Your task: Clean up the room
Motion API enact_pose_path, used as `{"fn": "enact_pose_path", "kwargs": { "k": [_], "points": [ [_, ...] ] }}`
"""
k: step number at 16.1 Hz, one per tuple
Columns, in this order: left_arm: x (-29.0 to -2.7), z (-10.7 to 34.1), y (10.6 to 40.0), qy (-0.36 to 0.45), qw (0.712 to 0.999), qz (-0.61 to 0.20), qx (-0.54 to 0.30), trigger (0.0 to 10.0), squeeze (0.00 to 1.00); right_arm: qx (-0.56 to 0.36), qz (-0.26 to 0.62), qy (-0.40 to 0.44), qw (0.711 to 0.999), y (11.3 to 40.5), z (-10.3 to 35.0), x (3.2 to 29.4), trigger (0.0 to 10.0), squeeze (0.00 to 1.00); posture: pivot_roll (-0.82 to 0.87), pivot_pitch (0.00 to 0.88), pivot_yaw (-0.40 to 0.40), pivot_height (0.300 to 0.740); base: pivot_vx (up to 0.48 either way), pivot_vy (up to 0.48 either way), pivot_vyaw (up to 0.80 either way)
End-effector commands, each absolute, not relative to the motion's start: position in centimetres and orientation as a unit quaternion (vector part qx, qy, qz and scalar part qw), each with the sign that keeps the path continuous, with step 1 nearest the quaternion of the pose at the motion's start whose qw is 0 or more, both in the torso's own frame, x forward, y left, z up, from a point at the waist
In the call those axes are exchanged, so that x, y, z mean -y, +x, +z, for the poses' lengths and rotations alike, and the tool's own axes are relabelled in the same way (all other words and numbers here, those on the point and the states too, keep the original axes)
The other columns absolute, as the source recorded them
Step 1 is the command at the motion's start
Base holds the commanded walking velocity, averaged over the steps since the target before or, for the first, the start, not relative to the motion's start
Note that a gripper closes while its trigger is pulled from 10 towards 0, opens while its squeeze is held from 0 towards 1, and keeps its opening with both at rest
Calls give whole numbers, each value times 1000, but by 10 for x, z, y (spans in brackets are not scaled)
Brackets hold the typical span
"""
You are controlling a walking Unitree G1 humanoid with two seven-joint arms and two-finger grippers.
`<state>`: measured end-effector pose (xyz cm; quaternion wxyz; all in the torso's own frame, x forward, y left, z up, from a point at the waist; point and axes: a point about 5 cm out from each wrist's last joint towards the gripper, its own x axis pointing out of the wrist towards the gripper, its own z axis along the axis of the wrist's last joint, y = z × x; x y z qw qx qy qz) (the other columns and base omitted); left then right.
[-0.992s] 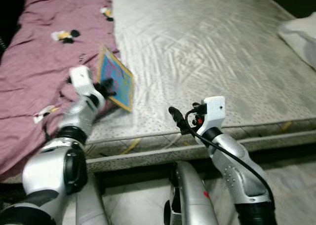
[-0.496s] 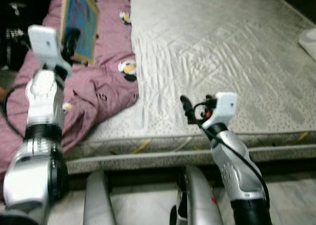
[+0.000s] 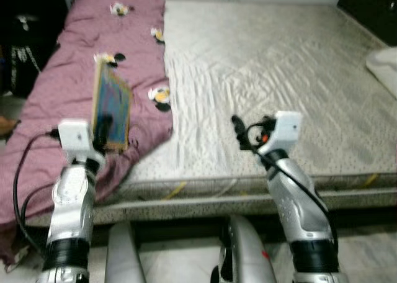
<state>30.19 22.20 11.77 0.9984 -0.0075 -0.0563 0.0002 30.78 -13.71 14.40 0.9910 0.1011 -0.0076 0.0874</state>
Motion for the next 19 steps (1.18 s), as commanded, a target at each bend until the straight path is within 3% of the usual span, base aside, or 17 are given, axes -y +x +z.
{"fn": "enact_pose_path", "kwargs": {
  "k": [1,3,11,19],
  "points": [
    [-219,136,304,-20,996,8,83,10000,0,-3,63,107,992,309,138,144,10000,0,-20,0,-59,636,0,0,0],
    [-218,137,305,2,998,31,63,10000,0,-7,53,110,993,307,135,146,10000,0,-24,0,-52,650,0,0,0],
    [-194,164,317,11,996,-24,88,10000,0,-13,37,113,993,304,131,147,10000,0,-26,0,-54,740,0,0,0],
    [-188,141,303,3,999,-33,37,10000,0,-33,15,114,993,294,119,152,10000,0,-35,0,-38,740,0,0,0]
  ]
}}
